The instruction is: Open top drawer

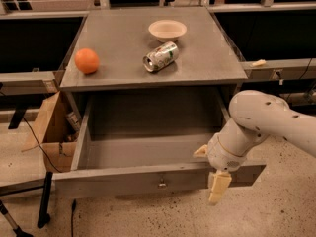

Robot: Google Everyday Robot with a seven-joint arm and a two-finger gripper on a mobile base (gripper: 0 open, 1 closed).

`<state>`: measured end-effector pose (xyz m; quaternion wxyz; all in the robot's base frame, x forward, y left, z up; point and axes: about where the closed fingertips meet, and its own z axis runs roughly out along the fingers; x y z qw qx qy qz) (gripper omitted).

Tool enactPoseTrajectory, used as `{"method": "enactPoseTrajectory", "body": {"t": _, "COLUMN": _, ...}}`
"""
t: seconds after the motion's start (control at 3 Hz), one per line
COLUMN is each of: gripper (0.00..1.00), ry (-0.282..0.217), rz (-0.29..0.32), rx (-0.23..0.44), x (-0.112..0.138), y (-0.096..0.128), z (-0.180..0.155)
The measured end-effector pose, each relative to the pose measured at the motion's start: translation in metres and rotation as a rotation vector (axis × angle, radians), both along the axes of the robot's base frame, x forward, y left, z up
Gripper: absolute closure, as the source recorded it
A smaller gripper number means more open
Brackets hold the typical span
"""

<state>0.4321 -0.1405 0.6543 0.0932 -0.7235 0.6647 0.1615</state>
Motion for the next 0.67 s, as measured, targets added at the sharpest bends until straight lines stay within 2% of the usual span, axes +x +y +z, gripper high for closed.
{"method": "enactPoseTrajectory", "body": {"t": 0.67, "gripper": 0.63, "ry": 0.020, "rz": 0.001, "rx": -0.004, "x": -0.0017, "y": -0.0017, "z": -0.0035}}
